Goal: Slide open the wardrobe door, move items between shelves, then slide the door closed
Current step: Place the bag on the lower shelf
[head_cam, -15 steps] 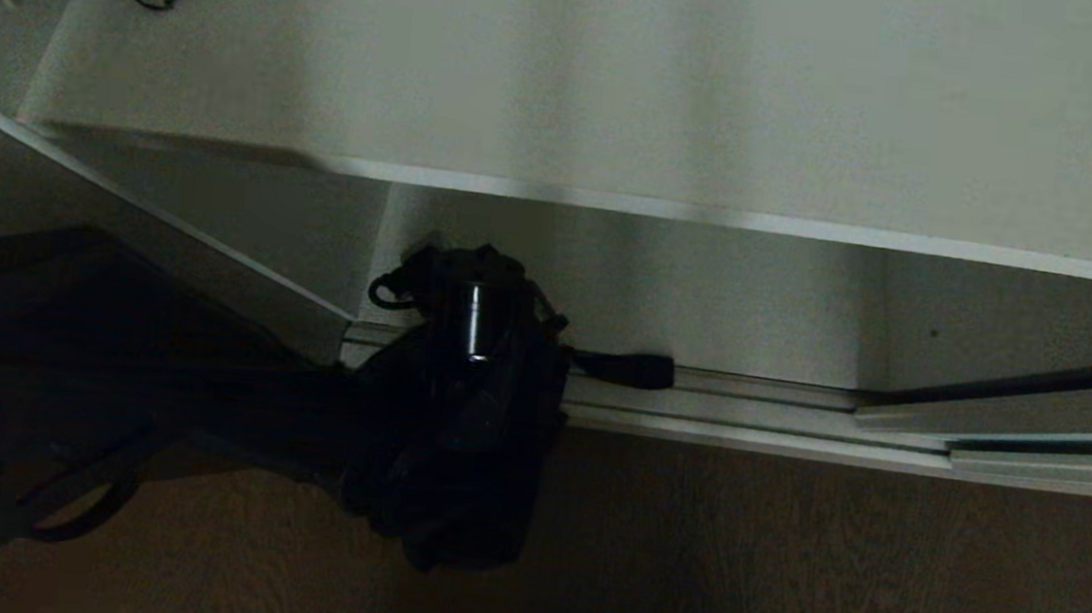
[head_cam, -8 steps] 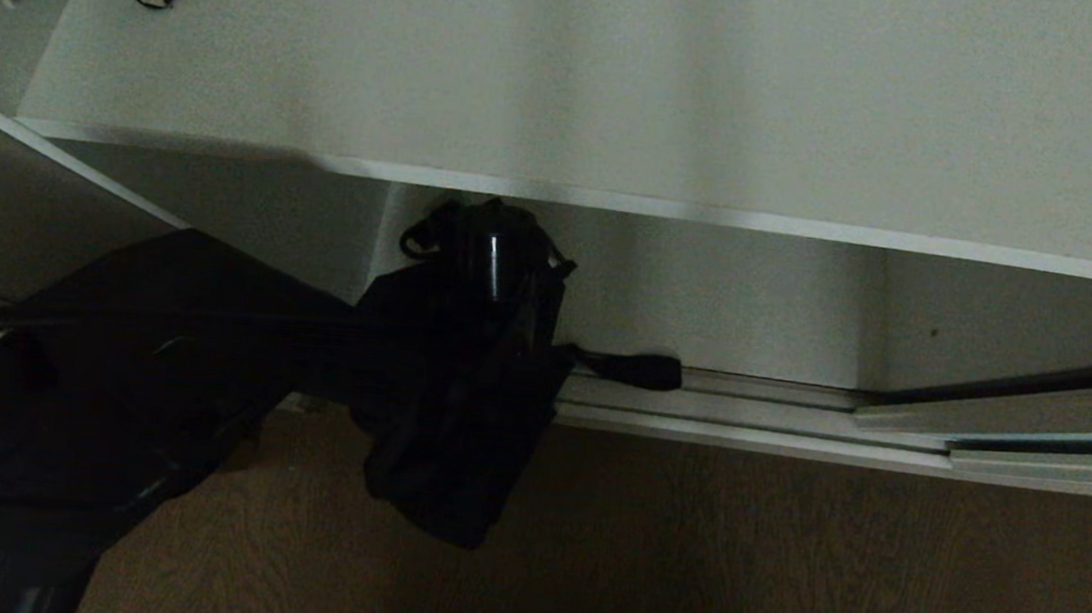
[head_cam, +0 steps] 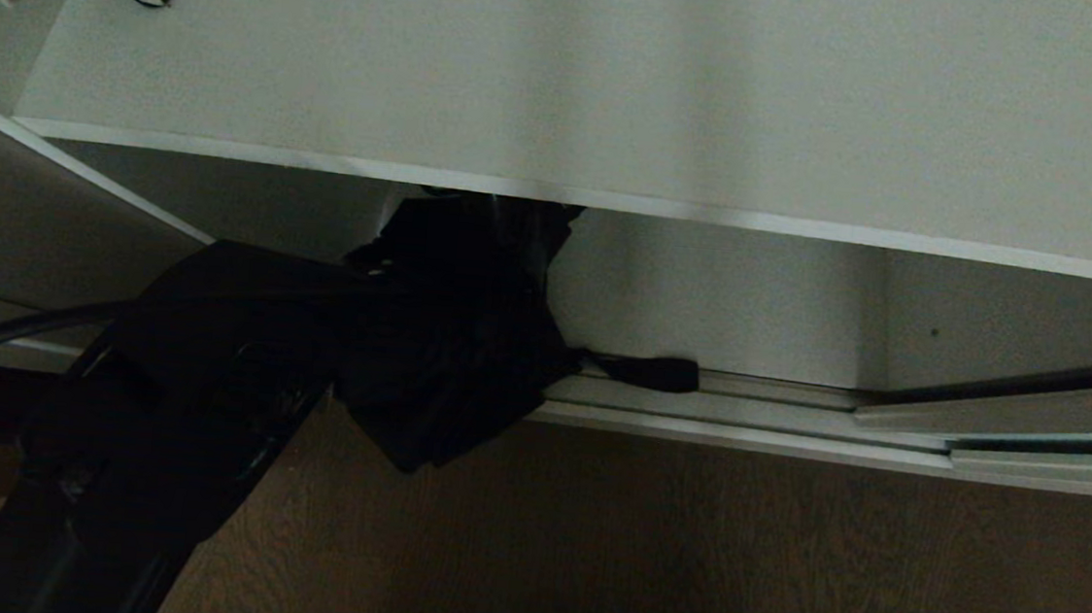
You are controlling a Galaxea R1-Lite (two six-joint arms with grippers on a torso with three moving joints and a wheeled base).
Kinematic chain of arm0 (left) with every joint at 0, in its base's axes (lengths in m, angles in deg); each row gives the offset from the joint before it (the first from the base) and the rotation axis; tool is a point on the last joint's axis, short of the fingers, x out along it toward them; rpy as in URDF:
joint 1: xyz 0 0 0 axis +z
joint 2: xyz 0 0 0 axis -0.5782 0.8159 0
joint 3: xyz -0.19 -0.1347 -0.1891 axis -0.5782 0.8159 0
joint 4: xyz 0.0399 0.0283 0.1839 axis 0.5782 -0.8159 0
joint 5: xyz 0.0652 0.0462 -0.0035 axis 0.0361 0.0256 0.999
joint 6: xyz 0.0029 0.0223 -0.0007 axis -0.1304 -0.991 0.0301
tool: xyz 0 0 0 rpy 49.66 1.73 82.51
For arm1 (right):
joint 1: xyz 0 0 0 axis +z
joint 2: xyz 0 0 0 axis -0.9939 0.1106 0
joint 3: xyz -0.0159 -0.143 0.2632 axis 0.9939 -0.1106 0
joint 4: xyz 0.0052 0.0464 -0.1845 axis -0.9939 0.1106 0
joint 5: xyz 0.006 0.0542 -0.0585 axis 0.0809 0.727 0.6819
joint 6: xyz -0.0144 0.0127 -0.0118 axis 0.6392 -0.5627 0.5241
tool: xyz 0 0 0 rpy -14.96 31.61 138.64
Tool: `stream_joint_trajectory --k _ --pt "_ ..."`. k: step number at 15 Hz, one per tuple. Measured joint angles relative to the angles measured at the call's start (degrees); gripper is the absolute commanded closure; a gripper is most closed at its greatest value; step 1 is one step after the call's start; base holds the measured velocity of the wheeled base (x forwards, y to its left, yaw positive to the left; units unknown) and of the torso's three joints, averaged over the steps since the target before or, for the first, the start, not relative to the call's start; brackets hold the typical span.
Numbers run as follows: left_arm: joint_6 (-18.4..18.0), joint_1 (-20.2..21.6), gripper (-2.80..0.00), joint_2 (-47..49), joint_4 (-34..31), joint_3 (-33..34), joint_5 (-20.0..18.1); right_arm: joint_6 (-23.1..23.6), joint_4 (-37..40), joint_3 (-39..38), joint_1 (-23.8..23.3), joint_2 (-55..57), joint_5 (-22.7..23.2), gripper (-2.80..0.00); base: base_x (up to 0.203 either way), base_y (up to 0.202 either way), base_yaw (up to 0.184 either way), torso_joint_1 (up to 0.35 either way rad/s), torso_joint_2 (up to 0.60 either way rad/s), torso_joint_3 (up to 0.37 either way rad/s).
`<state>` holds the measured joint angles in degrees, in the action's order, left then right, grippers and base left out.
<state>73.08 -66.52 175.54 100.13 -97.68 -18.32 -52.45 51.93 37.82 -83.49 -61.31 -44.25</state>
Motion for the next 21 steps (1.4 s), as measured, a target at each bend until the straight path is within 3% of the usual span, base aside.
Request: stream_joint_trajectory --k 6,11,15,18,21 --pt "-8.9 0.0 0.00 0.0 12.6 -0.8 -0.9 0.0 0.0 0.0 0.0 0.0 0.0 0.00 0.000 0.000 0.000 0.000 0.00 0.000" --pt "-18.3 -0.5 0.00 0.2 25.7 -0.7 -4.3 0.0 0.0 0.0 0.0 0.0 0.0 0.00 0.000 0.000 0.000 0.000 0.00 0.000" --pt "-19.1 -0.6 0.00 -1.7 28.2 -0.7 -5.6 0.0 0.0 0.0 0.0 0.0 0.0 0.00 0.000 0.000 0.000 0.000 0.00 0.000" --pt "-23.1 -0.6 0.00 -2.1 34.5 -0.7 -5.7 0.0 0.0 0.0 0.0 0.0 0.0 0.00 0.000 0.000 0.000 0.000 0.00 0.000" --pt "-24.8 -0.5 0.00 -1.3 38.3 -0.7 -6.5 0.0 0.0 0.0 0.0 0.0 0.0 0.00 0.000 0.000 0.000 0.000 0.00 0.000"
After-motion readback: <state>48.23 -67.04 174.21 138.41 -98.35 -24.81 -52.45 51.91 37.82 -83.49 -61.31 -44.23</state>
